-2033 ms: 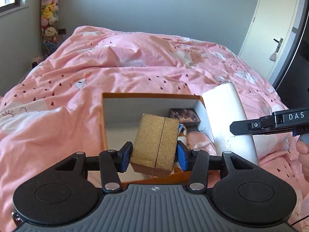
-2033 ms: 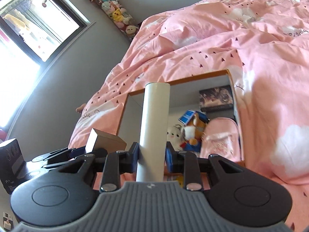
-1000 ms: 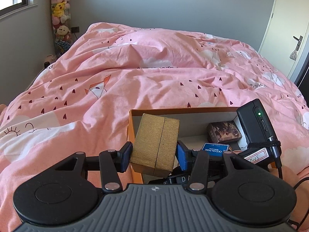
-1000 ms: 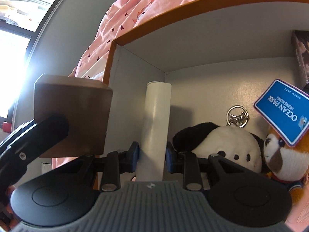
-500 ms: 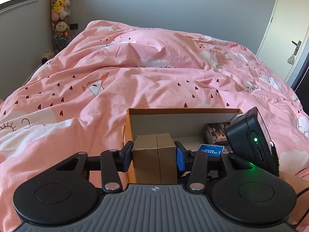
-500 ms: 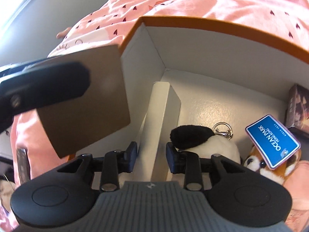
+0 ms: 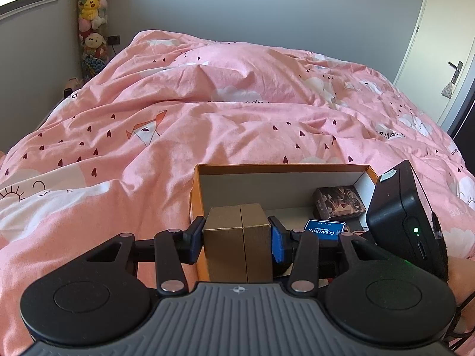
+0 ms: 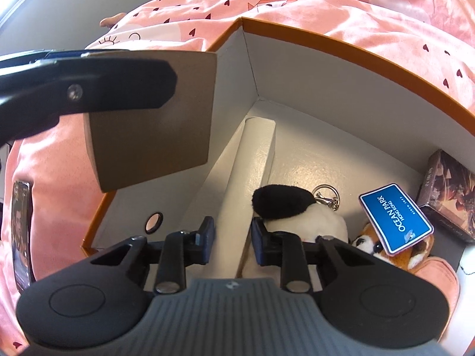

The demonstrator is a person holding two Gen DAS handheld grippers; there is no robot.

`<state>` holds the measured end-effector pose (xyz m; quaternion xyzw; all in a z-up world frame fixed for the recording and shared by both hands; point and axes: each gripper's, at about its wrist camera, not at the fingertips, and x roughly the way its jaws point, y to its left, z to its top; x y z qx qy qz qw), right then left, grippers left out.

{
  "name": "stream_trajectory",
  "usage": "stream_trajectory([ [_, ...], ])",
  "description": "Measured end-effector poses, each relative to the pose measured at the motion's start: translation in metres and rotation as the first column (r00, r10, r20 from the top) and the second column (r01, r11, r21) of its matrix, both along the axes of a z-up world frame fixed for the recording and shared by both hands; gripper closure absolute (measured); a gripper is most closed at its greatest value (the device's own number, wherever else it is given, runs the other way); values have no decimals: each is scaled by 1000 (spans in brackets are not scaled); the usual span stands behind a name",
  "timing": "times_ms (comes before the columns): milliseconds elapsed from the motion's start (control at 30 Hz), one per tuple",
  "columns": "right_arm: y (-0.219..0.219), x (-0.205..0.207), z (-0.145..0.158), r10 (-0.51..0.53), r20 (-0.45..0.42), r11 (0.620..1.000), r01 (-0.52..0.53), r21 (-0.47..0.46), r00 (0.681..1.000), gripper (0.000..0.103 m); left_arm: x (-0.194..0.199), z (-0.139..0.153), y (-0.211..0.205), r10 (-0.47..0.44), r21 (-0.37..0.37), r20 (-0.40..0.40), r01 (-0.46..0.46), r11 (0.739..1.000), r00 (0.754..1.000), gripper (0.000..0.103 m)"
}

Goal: Organize objects
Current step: 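Lower the white carton upright into the box and open the right gripper, then lower the gold kraft box into the box and open the left gripper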

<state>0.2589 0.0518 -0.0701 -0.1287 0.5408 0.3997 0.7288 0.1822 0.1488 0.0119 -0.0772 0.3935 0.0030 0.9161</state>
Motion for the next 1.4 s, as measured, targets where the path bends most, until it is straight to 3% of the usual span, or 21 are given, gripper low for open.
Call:
stream_trajectory([
  [100,-11,11,-2,-70,-89,997,73,31,994,77,0,0,0,1,-1,0,-1,1000,1000,52],
  [167,-24,24,-10,-129,-204,985,149,84,970,78,0,-1,1,5,-4,-2,-5,1000,1000,52],
  [233,-26,29,-17,-160,-261,976,192,102,952,77,0,-1,2,10,-7,-2,-10,1000,1000,52],
  [467,-4,14,-10,-152,-145,985,162,57,978,75,-1,-1,7,19,-21,4,-19,1000,1000,52],
  [633,0,16,-12,-197,-170,975,211,66,966,74,-1,1,8,14,-30,9,-14,999,1000,52],
  [733,-9,19,-12,-219,-240,966,245,86,946,68,-2,1,9,13,-33,10,-13,999,1000,52],
  [767,-11,19,-11,-217,-254,964,248,94,943,69,-2,1,9,14,-35,10,-13,999,1000,52],
  [967,-21,19,-11,-220,-334,954,273,122,916,98,-1,0,10,18,-42,10,-18,999,1000,52],
  [1200,-9,16,-16,-178,-348,960,240,144,921,97,-2,1,12,32,-43,16,-31,999,999,52],
  [1267,-5,16,-25,-166,-394,961,238,143,904,99,-2,3,12,31,-46,21,-30,998,999,52],
  [1400,-2,12,-36,-158,-356,970,213,120,921,100,-1,5,10,26,-33,30,-25,999,999,52],
])
